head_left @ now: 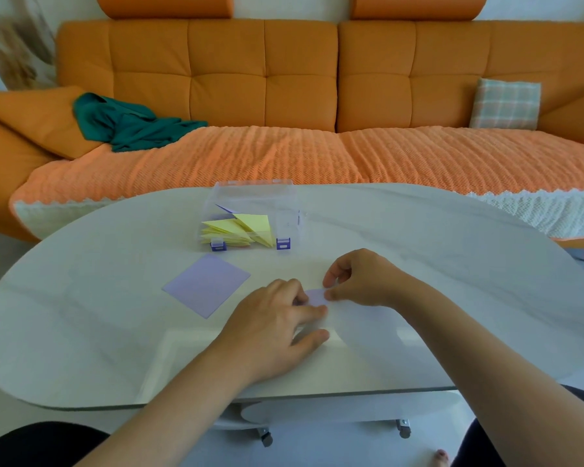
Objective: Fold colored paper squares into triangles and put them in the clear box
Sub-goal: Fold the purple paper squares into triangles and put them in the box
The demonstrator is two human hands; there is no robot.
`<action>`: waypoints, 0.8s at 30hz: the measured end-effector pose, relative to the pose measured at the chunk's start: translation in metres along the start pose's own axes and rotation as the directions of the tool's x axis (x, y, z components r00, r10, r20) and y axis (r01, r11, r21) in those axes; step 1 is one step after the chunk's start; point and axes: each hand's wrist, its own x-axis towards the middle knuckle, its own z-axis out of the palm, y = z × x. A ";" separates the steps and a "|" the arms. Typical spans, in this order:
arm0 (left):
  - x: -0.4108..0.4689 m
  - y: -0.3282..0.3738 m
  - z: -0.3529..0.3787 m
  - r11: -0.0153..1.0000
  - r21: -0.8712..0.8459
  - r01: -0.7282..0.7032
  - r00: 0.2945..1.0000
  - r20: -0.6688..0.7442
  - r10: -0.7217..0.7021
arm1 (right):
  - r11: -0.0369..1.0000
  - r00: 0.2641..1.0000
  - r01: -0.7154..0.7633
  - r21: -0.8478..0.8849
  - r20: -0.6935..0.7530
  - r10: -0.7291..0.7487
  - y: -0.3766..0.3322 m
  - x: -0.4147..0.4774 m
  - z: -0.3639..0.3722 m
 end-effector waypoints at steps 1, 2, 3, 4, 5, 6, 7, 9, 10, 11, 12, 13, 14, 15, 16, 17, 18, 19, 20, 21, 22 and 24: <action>-0.001 0.000 0.000 1.000 -0.006 0.001 1.000 0.000 -0.001 | 1.000 1.000 -0.004 0.014 -0.023 0.005 0.001 0.000 -0.001; -0.001 0.000 0.000 1.000 -0.021 0.003 1.000 0.000 -0.003 | 0.999 0.999 -0.007 0.031 -0.046 0.008 0.003 0.001 -0.002; -0.001 0.000 0.001 0.999 -0.035 0.007 1.000 0.000 -0.007 | 0.999 0.998 -0.009 0.045 -0.061 0.011 0.005 0.001 -0.003; -0.001 0.000 0.001 0.999 -0.044 0.012 1.000 0.000 -0.012 | 0.998 0.998 -0.011 0.054 -0.066 0.014 0.007 0.001 -0.005; -0.001 0.000 0.001 0.998 -0.053 0.017 1.000 -0.005 -0.017 | 0.998 0.997 -0.013 0.061 -0.069 0.017 0.008 0.001 -0.006; 0.000 -0.001 0.001 0.998 -0.067 0.021 1.000 -0.013 -0.022 | 0.998 0.997 -0.015 0.064 -0.075 0.020 0.009 0.001 -0.006; 0.001 -0.002 0.001 0.996 -0.089 0.027 0.999 -0.027 -0.029 | 0.998 0.996 -0.019 0.063 -0.087 0.024 0.009 0.002 -0.006; 0.004 -0.003 0.000 0.989 -0.143 0.046 0.997 -0.056 -0.055 | 0.998 0.992 -0.033 0.053 -0.117 0.039 0.009 0.003 -0.003; 0.006 -0.005 0.000 0.983 -0.172 0.060 0.996 -0.061 -0.072 | 0.998 0.990 -0.041 0.049 -0.134 0.048 0.009 0.004 -0.001; 0.009 -0.006 -0.001 0.977 -0.200 0.073 0.994 -0.063 -0.087 | 0.998 0.987 -0.045 0.046 -0.152 0.051 0.008 0.003 0.001; 0.011 -0.008 -0.002 0.970 -0.227 0.082 0.993 -0.064 -0.099 | 0.998 0.984 -0.038 0.041 -0.170 0.044 0.008 0.002 0.002; 0.014 -0.009 -0.002 0.964 -0.252 0.086 0.992 -0.066 -0.106 | 0.999 0.983 -0.017 0.030 -0.182 0.022 0.007 0.000 0.003; 0.016 -0.011 -0.003 0.958 -0.273 0.086 0.992 -0.066 -0.108 | 1.000 0.984 0.015 0.007 -0.180 -0.014 0.006 -0.001 0.004; 0.018 -0.013 -0.004 0.954 -0.288 0.083 0.992 -0.064 -0.106 | 0.998 0.985 0.053 -0.020 -0.163 -0.056 0.006 -0.003 0.004; 0.019 -0.015 -0.004 0.953 -0.294 0.075 0.993 -0.064 -0.098 | 0.995 0.986 0.090 -0.039 -0.138 -0.095 0.005 -0.005 0.005; 0.020 -0.017 -0.005 0.954 -0.294 0.058 0.995 -0.066 -0.080 | 0.991 0.986 0.123 -0.046 -0.112 -0.127 0.004 -0.007 0.005; 0.020 -0.018 -0.006 0.959 -0.281 0.025 0.996 -0.075 -0.048 | 0.988 0.984 0.149 -0.044 -0.088 -0.152 0.004 -0.008 0.005; 0.021 -0.018 -0.006 0.967 -0.255 -0.023 0.995 -0.095 -0.002 | 0.984 0.983 0.170 -0.042 -0.069 -0.173 0.004 -0.010 0.005; 0.021 -0.018 -0.007 0.973 -0.218 -0.073 0.991 -0.124 0.047 | 0.981 0.980 0.192 -0.041 -0.053 -0.194 0.004 -0.011 0.004; 0.021 -0.018 -0.007 0.976 -0.186 -0.109 0.984 -0.156 0.080 | 0.976 0.975 0.216 -0.042 -0.039 -0.218 0.004 -0.013 0.004; 0.022 -0.018 -0.008 0.978 -0.173 -0.116 0.979 -0.186 0.084 | 0.970 0.970 0.241 -0.037 -0.030 -0.243 0.003 -0.015 0.003; 0.024 -0.019 -0.010 0.975 -0.209 -0.081 0.974 -0.224 0.033 | 0.959 0.958 0.285 -0.004 -0.047 -0.285 0.000 -0.018 0.004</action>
